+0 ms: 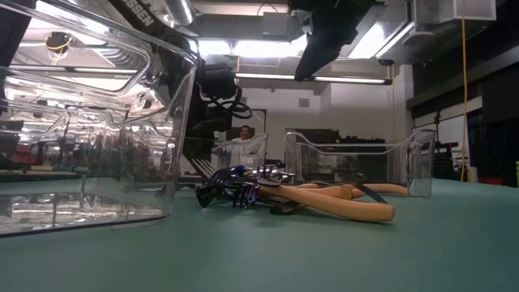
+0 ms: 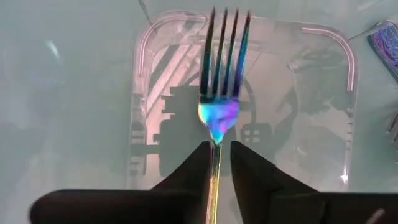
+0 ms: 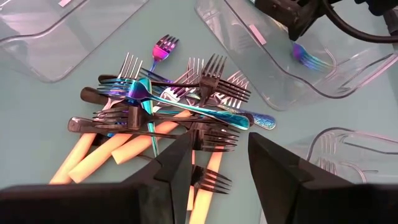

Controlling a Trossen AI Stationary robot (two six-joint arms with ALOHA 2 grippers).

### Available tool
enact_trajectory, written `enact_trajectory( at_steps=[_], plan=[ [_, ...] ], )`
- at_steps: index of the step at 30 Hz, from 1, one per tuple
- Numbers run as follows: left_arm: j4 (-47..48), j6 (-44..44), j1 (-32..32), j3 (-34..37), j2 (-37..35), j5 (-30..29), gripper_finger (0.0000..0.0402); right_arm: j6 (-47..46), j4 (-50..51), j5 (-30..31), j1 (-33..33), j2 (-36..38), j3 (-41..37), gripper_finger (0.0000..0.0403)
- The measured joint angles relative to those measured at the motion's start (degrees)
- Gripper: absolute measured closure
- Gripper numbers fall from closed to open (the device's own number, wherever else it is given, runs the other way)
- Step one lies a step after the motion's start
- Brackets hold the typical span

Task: Sort silverware by color (type)
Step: Put the blue fork into the top left transparent bin

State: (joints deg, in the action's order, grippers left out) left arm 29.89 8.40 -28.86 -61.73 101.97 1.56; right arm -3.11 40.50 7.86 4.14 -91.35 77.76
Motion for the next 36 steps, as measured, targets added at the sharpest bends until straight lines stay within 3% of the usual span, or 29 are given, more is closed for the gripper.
enact_trajectory(
  at_steps=[6,19,23,36],
  plan=[
    [0.00,0.24,0.02,0.00,-0.02,-0.02,0.0308,-0.02,0.01,0.00,0.00,0.00,0.01,0.0258],
    [1.06,1.78,0.04,0.04,-3.66,1.48,0.0310,0.14,0.38,0.00,0.00,-0.02,0.02,0.0258],
    [1.18,2.47,0.40,0.07,-5.85,4.34,0.0310,0.35,0.36,0.01,-0.02,-0.02,0.02,0.0258],
    [0.78,10.16,9.19,0.04,-9.92,7.40,0.0310,2.14,5.02,0.64,1.36,-0.02,0.02,0.0258]
  ],
)
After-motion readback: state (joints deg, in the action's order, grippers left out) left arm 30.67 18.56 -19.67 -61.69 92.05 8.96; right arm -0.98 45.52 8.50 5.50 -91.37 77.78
